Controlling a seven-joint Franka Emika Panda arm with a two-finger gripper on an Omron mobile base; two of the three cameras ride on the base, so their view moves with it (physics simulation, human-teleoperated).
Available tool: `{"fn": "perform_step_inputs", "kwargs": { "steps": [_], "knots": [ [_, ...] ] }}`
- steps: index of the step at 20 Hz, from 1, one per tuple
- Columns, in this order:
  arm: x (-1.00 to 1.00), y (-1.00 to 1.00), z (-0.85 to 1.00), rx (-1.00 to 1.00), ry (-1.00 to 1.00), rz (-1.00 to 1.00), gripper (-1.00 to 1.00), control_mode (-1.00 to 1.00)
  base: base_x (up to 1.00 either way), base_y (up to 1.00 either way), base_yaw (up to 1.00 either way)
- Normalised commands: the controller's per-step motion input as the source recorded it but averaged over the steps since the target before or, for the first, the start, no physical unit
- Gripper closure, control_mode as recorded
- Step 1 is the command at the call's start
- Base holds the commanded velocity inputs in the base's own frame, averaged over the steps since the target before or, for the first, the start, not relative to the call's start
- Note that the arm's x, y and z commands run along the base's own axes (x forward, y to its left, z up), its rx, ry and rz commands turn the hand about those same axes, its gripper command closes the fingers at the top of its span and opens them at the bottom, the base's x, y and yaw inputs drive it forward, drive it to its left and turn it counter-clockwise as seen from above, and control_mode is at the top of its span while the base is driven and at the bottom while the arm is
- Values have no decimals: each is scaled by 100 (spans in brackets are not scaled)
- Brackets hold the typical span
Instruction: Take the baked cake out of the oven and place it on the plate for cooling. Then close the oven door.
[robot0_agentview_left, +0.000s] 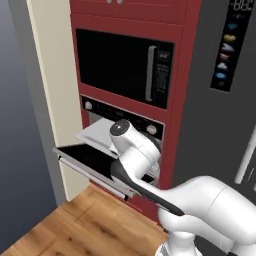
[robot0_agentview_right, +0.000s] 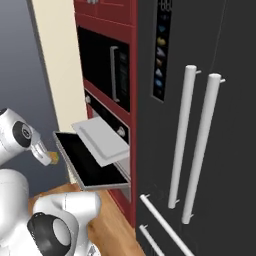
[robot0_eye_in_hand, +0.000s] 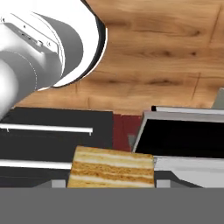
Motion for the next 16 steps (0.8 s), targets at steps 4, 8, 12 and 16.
{"fn": "perform_step_inputs", "kwargs": {
  "steps": [4, 8, 12, 16],
  "knots": [
    [0, 0, 0, 0, 0, 0, 100, 100, -100, 0, -13],
    [0, 0, 0, 0, 0, 0, 100, 100, -100, 0, -34],
    [0, 0, 0, 0, 0, 0, 100, 100, -100, 1, -65],
    [0, 0, 0, 0, 0, 0, 100, 100, -77, 5, -85]
  ]
}}
